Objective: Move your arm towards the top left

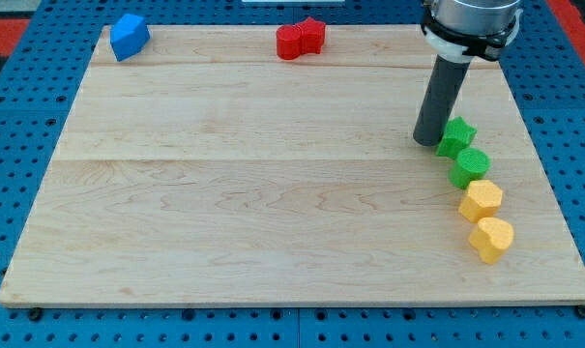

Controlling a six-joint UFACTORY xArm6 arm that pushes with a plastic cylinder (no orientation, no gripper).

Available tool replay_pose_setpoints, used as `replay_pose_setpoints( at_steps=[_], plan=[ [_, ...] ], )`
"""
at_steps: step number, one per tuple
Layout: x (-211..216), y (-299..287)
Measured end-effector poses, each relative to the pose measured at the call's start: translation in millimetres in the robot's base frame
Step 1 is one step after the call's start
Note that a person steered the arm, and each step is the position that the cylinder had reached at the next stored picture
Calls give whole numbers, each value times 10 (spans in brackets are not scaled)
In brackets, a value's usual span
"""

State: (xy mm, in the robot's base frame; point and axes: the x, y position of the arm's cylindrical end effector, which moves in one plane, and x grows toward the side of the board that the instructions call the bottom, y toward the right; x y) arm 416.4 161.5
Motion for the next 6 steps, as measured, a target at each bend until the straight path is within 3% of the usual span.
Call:
replay_pose_setpoints(
  at_steps=[3,4,6],
  plan=[
    [4,33],
    [-139,-392],
    [-755,-1911]
  ],
)
